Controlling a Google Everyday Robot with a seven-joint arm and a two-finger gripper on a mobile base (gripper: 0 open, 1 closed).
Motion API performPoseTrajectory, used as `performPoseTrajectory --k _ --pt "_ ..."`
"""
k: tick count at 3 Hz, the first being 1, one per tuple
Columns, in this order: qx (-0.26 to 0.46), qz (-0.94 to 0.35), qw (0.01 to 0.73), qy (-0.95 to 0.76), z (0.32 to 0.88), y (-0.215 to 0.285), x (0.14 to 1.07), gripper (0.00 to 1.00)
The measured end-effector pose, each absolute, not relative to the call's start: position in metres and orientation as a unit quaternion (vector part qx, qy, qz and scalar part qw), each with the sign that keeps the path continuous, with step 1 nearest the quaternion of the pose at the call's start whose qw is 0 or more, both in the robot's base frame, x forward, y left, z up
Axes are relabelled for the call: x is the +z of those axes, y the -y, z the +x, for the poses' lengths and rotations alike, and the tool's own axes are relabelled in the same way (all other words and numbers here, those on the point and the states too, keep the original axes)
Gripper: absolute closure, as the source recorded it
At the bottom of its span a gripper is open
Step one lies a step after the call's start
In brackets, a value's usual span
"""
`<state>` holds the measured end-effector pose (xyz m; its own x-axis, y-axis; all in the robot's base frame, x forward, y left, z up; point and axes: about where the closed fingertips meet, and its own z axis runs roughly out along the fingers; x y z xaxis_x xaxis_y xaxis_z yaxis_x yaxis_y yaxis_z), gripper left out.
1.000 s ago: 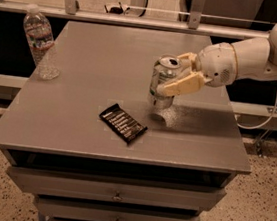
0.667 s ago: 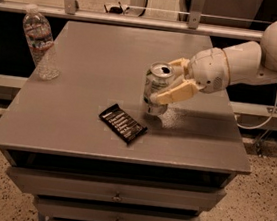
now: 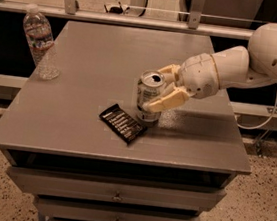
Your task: Move 7up can near rxbar chocolate
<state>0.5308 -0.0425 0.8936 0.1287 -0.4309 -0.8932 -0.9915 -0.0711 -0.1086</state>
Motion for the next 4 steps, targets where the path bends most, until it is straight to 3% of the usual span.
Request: performPoseTrajectory --k 3,4 --pt "0.367 -0.648 0.374 -0.553 0.524 0.033 0.884 0.00" --pt "0.357 -0.644 0.377 -0.562 0.531 0.043 0.885 0.00"
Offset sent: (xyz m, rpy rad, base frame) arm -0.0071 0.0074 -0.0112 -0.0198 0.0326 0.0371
